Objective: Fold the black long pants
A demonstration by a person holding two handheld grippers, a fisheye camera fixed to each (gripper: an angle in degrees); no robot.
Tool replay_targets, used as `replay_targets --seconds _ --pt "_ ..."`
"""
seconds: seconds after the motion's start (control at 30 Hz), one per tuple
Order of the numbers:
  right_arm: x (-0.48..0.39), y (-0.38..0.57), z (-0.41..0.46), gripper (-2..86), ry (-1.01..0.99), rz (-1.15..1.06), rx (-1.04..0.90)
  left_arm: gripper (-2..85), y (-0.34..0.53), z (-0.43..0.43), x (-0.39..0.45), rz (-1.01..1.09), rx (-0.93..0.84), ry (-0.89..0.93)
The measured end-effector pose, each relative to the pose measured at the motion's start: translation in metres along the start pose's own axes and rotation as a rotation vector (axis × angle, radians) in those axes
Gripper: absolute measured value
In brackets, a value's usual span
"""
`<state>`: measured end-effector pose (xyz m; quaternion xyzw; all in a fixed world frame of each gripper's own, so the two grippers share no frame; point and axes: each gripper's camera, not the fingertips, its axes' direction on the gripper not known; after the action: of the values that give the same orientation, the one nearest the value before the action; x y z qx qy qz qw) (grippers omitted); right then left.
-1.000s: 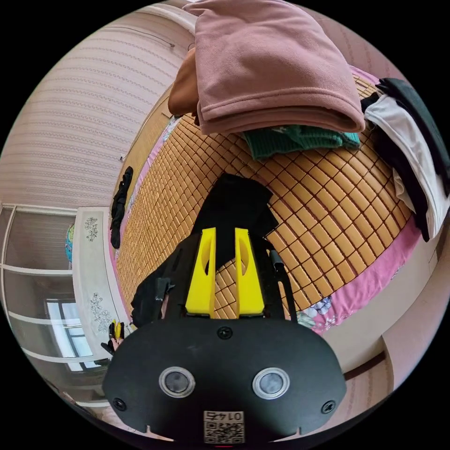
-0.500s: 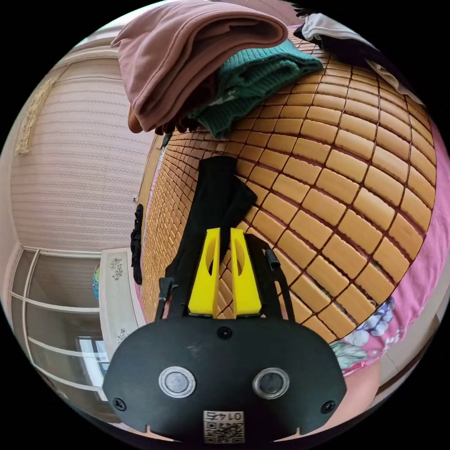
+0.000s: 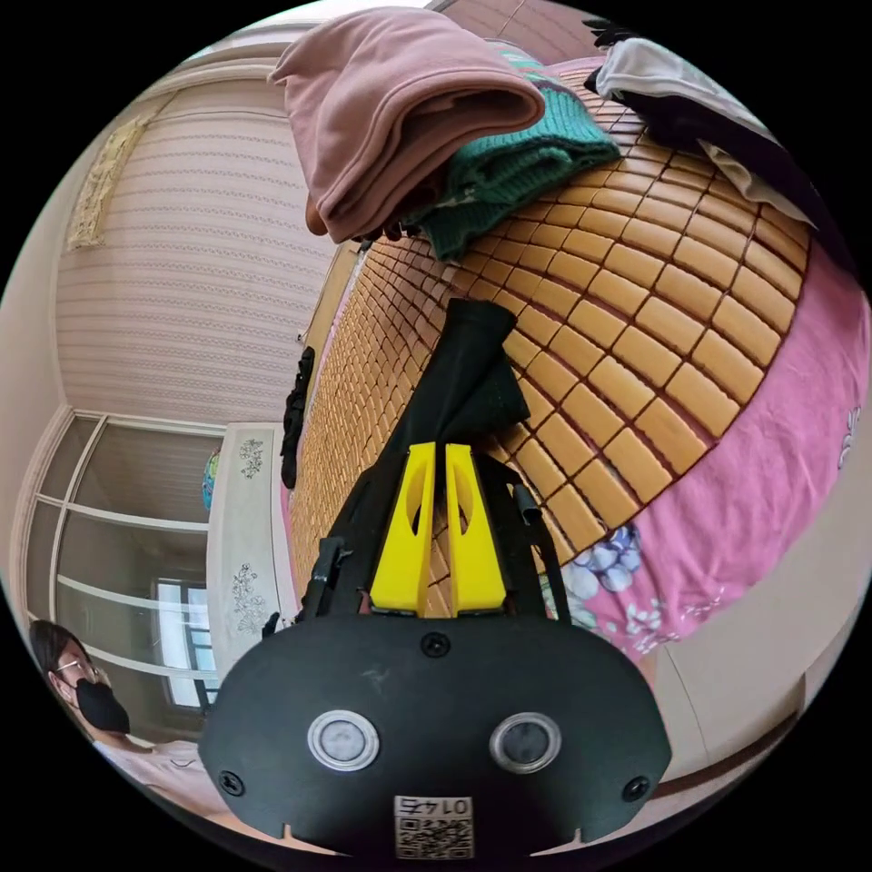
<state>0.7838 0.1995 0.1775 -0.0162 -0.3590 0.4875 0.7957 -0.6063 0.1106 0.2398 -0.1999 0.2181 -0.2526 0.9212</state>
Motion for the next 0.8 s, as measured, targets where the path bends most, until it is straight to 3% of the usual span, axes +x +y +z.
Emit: replay_targets --seconds 0.2,0.37,0.57,0.8 --pt "0.026 0.032 -0.049 1.9 0.048 0.033 0.001 6.2 0.08 -0.027 0.003 0.159 -0.113 -0.029" --pt "0.032 0.063 -0.093 3.7 0.053 0.024 0.196 7.7 0.108 -0.058 0.011 0.235 -0.055 -0.085" --pt "0.022 0.065 -0.073 7.3 0.121 0.044 0.135 11.4 0.081 -0.07 0.034 0.245 0.07 -0.172" --pt "0.001 0.047 -0.045 8.9 0.227 0.039 0.103 14.4 0.037 -0.041 0.06 0.263 0.041 -0.272"
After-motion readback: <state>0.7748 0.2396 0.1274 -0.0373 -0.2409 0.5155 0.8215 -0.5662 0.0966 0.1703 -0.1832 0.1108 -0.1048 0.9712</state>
